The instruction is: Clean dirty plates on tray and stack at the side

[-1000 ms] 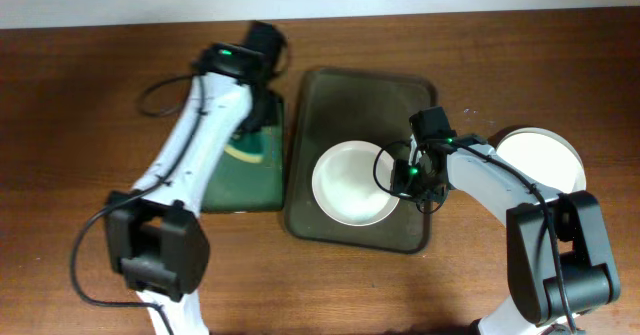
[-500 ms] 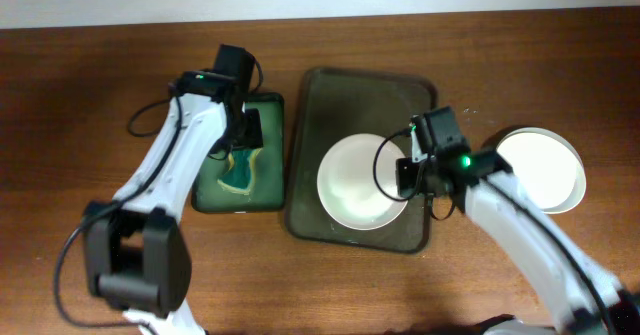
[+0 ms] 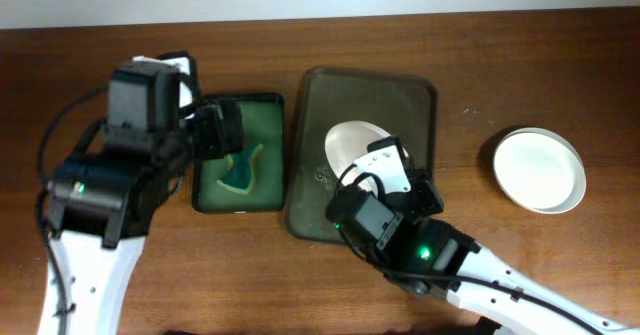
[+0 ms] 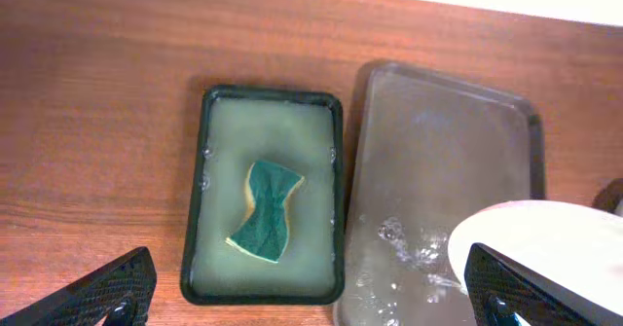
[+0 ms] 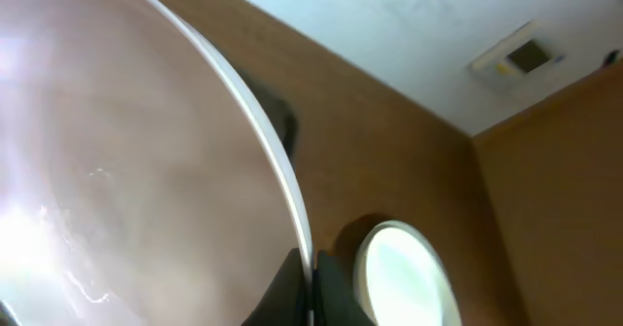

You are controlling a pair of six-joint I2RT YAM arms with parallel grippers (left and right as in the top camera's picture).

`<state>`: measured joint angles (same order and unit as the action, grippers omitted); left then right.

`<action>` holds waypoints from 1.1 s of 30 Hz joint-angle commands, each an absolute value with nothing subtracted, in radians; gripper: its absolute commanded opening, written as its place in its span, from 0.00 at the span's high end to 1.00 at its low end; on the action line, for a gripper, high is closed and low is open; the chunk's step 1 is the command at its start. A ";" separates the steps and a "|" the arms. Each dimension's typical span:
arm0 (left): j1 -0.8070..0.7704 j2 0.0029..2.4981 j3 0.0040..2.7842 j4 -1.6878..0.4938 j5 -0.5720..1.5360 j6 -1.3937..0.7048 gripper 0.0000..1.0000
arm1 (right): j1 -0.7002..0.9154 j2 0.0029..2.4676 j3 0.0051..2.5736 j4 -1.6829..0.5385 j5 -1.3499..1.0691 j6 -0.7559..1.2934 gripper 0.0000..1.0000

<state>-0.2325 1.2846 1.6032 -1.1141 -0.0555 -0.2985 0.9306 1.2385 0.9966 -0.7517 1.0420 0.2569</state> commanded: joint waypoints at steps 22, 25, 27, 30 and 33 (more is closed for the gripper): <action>-0.233 1.281 1.617 -1.119 -0.047 -0.298 0.00 | 0.962 1.222 1.001 -0.760 1.183 0.233 0.96; -0.233 1.281 1.617 -1.119 -0.047 -0.298 0.00 | 0.962 1.222 1.001 -0.760 1.183 0.233 0.96; -0.233 1.281 1.617 -1.119 -0.047 -0.298 0.00 | 0.962 1.222 1.001 -0.760 1.180 0.243 0.96; -0.233 1.281 1.617 -1.119 -0.047 -0.298 0.00 | 0.962 1.222 1.001 -0.760 1.179 0.243 0.96; -0.233 1.281 1.617 -1.119 -0.047 -0.298 0.00 | 0.962 1.222 1.001 -0.760 1.179 0.243 0.96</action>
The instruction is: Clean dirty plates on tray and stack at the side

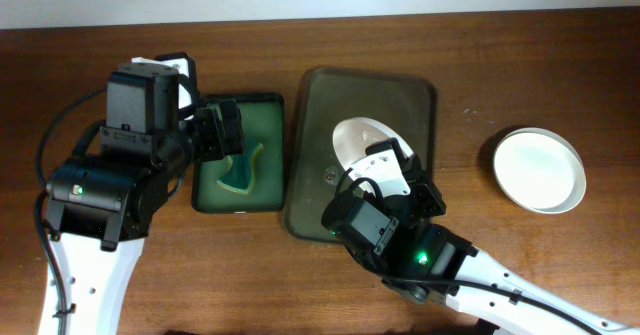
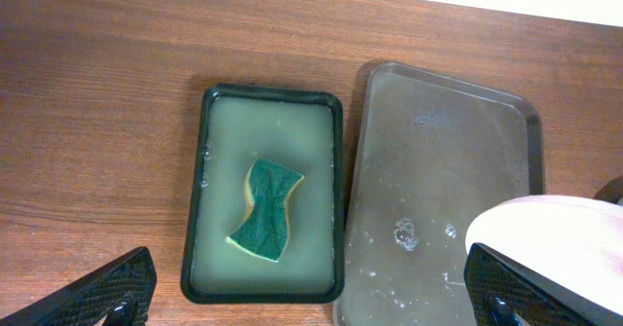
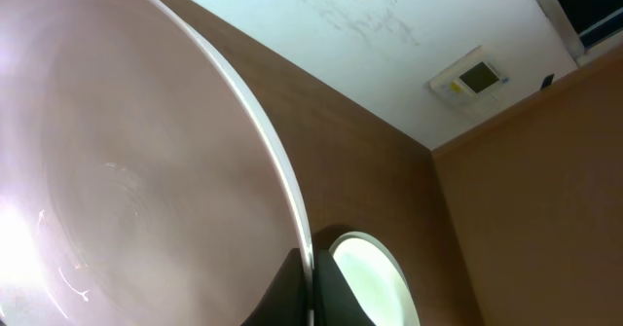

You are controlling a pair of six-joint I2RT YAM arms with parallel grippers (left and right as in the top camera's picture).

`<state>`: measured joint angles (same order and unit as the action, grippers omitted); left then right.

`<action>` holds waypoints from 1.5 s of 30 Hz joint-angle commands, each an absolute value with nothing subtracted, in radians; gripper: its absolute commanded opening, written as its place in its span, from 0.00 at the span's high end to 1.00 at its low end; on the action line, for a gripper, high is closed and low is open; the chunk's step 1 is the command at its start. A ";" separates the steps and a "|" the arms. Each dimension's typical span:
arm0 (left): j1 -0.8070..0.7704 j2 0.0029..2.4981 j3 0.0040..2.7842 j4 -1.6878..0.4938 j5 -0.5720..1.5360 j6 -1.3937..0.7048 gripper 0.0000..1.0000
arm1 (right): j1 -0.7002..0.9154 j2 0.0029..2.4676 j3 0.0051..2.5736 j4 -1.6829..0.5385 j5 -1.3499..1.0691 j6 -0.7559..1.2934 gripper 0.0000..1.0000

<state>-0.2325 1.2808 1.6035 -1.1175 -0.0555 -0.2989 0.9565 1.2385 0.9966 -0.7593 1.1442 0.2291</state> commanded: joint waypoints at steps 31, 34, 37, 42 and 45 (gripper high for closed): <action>-0.233 1.281 1.617 -1.119 -0.047 -0.298 0.00 | -0.791 1.500 1.000 -0.719 -0.225 0.462 0.96; -0.233 1.280 1.617 -1.119 -0.047 -0.298 0.00 | -0.826 1.544 1.009 -0.696 -0.241 0.462 0.41; -0.233 1.281 1.617 -1.119 -0.047 -0.298 0.00 | -0.789 1.490 1.093 -0.718 -0.421 0.461 0.44; -0.233 1.281 1.617 -1.119 -0.047 -0.298 0.00 | -0.537 1.328 1.183 -0.811 -0.511 0.371 0.46; -0.233 1.281 1.617 -1.119 -0.047 -0.298 0.00 | -0.287 1.229 1.183 -0.835 -0.454 0.324 0.49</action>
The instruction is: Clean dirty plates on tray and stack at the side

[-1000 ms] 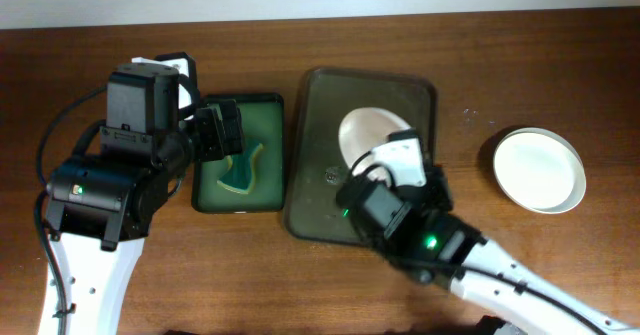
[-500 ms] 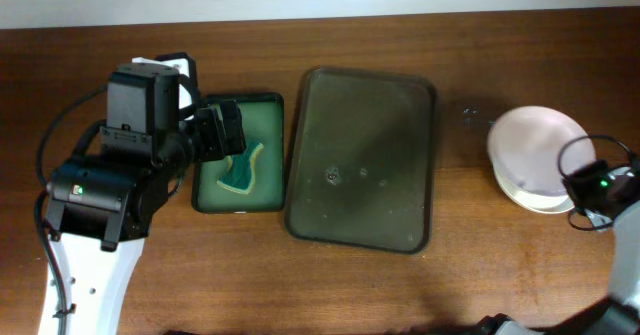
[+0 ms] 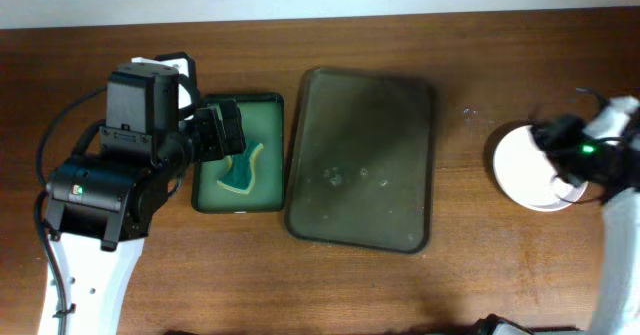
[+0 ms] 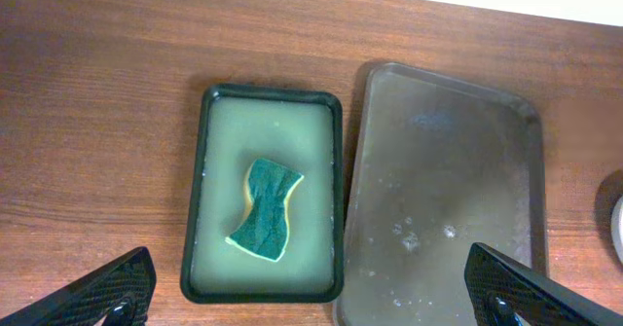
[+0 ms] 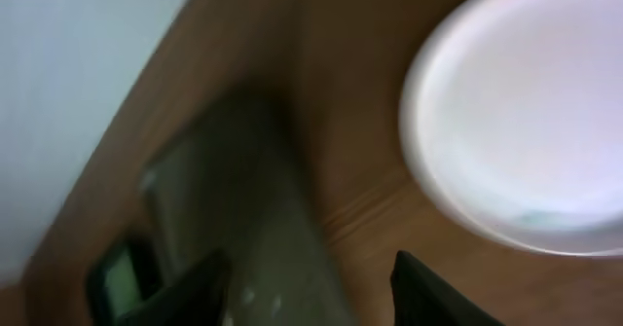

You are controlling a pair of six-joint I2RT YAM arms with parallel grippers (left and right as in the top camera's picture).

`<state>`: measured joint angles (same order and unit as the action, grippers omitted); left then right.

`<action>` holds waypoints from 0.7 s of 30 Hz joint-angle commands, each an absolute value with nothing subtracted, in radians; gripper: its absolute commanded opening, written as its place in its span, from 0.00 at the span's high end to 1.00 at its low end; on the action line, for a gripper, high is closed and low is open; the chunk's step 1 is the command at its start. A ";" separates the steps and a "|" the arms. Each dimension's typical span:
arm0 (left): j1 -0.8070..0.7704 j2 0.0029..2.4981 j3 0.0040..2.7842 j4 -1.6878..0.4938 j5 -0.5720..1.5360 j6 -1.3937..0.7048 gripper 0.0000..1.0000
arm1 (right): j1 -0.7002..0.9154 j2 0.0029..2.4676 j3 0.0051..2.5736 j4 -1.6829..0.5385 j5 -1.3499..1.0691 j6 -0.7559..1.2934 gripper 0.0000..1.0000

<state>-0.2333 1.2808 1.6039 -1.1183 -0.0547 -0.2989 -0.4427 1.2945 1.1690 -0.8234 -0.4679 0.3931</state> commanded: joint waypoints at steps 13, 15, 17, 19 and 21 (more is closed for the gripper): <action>-0.233 1.281 1.617 -1.119 -0.047 -0.298 0.00 | 0.516 0.938 1.184 -0.797 -0.175 0.149 0.02; -0.233 1.280 1.617 -1.119 -0.047 -0.298 0.01 | 0.497 0.893 1.184 -0.797 -0.108 0.149 0.02; -0.233 1.281 1.617 -1.119 -0.047 -0.298 0.01 | 0.489 0.832 1.181 -0.797 0.024 0.149 0.02; -0.233 1.281 1.617 -1.119 -0.047 -0.298 0.00 | 0.484 0.773 1.150 -0.788 0.175 0.146 0.02; -0.233 1.281 1.617 -1.119 -0.047 -0.298 0.00 | 0.429 0.700 1.044 -0.731 0.195 0.146 0.02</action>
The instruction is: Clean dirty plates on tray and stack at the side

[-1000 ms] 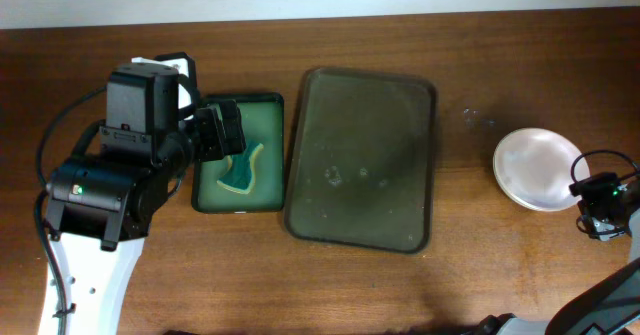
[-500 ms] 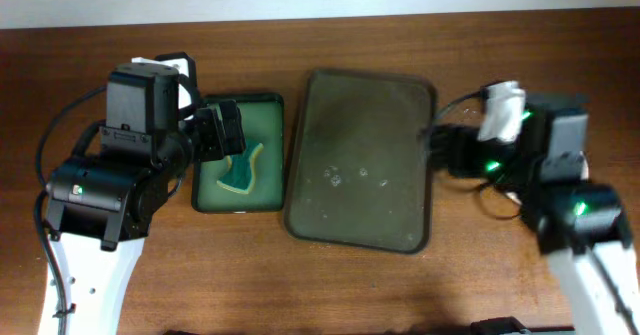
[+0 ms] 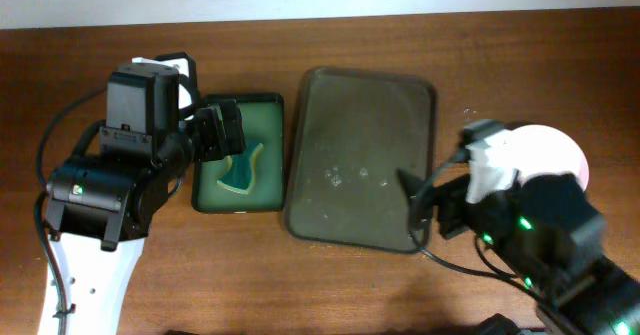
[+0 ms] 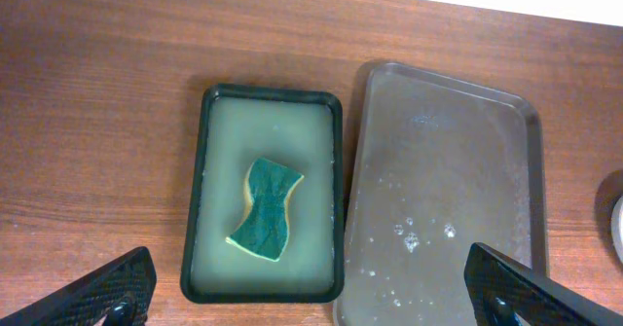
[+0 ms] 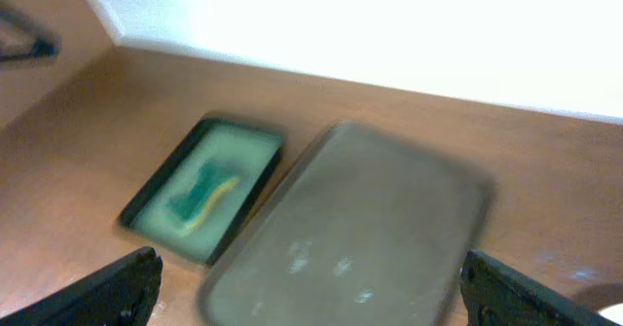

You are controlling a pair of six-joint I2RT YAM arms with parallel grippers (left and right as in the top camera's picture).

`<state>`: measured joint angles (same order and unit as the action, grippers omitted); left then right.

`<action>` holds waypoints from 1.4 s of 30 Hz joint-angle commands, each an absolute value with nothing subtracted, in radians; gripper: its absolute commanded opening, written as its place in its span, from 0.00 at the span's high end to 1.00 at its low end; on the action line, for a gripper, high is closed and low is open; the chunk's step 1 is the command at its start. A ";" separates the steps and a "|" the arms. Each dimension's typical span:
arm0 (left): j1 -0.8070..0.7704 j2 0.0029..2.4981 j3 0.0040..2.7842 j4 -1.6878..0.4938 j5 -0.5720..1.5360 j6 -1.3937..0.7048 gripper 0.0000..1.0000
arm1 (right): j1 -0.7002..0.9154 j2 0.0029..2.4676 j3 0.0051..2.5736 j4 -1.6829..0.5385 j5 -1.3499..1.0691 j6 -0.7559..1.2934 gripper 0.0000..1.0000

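Observation:
The grey tray (image 3: 360, 95) holds no plates, only a few suds and drops of water. White plates (image 3: 562, 147) sit stacked on the table to its right, partly behind my right arm. My right gripper (image 3: 418, 207) hangs open and empty by the tray's near right corner; its own blurred view looks across the tray (image 5: 350, 238). My left gripper (image 3: 222, 133) is open and empty above the green basin (image 4: 216, 170), where a green sponge (image 4: 268, 207) lies in cloudy water.
The basin (image 3: 205, 200) stands just left of the tray, their long sides nearly touching. Bare wooden table (image 3: 500, 65) runs around both, up to a white wall at the far edge. The plate stack's rim (image 4: 618, 219) shows at the right edge of the left wrist view.
My right gripper was over the white plate stack at the right; now it is back beside the tray's near right corner, open and empty. My left arm has not moved.
My right gripper was shut on a white plate tilted over the tray, and still held it there a second later. Then the tray was bare and the gripper was at the stack on the right. Now the gripper is away from the stack, open.

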<state>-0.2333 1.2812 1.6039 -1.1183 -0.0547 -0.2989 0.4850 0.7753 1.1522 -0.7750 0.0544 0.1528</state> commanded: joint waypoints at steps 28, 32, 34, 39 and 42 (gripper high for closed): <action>-0.233 1.281 1.617 -1.119 -0.047 -0.298 0.00 | 0.208 0.009 0.006 -0.072 0.090 0.150 0.02; -0.233 1.281 1.617 -1.120 -0.060 -0.285 0.00 | 0.208 0.009 0.006 -0.072 0.090 0.150 0.02; -0.233 1.280 1.617 -1.151 -0.189 -0.244 0.00 | 0.208 0.009 0.006 -0.072 0.090 0.150 0.02; -0.233 1.105 1.474 -1.153 -0.215 -0.244 0.00 | 0.208 0.009 0.006 -0.072 0.089 0.150 0.02; -0.233 0.925 1.225 -0.871 -0.283 -0.244 0.00 | 0.208 0.009 0.006 -0.072 0.090 0.150 0.02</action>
<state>-0.2333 1.0546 1.3983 -1.0176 -0.2081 -0.2592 0.2153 0.0120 0.0105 -0.0639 0.0887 0.1535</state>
